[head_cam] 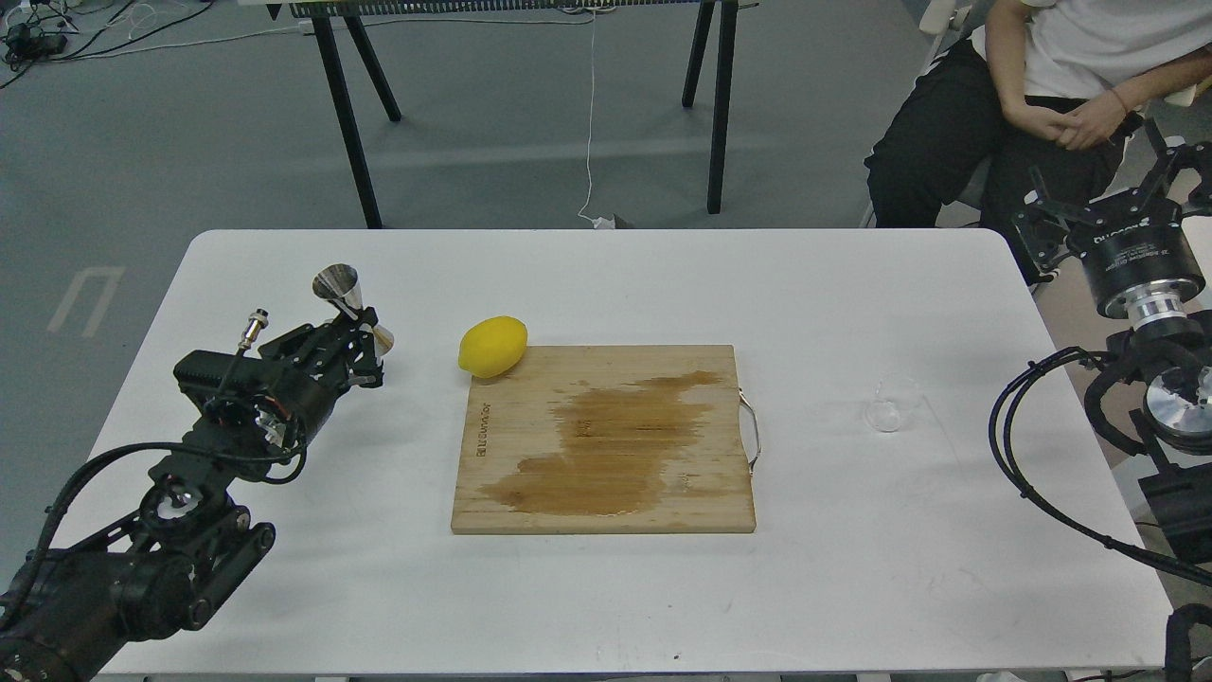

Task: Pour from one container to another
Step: 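Carry the jigger with the left gripper over the wooden board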

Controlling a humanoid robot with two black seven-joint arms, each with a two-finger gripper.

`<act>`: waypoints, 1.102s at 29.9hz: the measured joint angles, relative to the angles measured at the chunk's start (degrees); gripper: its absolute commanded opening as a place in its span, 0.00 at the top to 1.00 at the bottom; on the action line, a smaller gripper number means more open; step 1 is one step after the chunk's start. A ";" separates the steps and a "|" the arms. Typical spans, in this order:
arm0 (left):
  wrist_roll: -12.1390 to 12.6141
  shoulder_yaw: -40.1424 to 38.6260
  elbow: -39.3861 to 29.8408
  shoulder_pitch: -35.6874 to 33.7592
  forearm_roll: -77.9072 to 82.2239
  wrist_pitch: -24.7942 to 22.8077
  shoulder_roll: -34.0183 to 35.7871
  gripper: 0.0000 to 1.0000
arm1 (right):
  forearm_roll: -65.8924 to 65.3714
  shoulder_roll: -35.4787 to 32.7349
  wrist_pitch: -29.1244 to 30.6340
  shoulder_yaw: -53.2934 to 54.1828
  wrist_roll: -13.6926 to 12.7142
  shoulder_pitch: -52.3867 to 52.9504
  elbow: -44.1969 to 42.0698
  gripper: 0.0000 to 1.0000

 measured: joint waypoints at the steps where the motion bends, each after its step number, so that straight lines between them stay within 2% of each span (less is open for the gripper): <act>1: 0.00 0.05 -1.38 -0.55 0.11 -0.53 0.01 0.94 | 0.00 0.00 0.00 0.03 0.00 -0.08 0.00 0.00; 5: 0.00 2.40 -8.19 -4.00 0.31 -1.38 -0.31 0.94 | 0.00 -0.33 0.00 0.11 0.00 -0.39 0.00 0.00; 8: -0.01 8.49 -11.59 -7.58 0.34 -1.42 -0.74 0.94 | 0.00 -0.83 0.00 0.11 0.00 -0.44 -0.10 0.00; 11: -0.02 15.76 -11.97 -10.48 0.34 -1.28 -1.92 0.94 | 0.00 -1.05 0.00 0.10 0.00 -0.69 -0.18 0.00; 18: -0.11 23.65 -6.32 -10.86 0.35 -0.93 -5.92 0.94 | 0.00 -1.63 0.00 0.38 0.08 -1.52 -0.18 0.00; 30: 0.41 28.01 0.75 -9.02 0.34 -0.82 -15.06 0.92 | 0.08 -2.10 0.00 0.65 0.09 -2.47 -0.18 0.00; 33: 1.98 28.58 2.18 -7.90 0.34 -0.82 -16.57 0.90 | 0.08 -2.11 0.00 0.66 0.09 -2.48 -0.17 0.00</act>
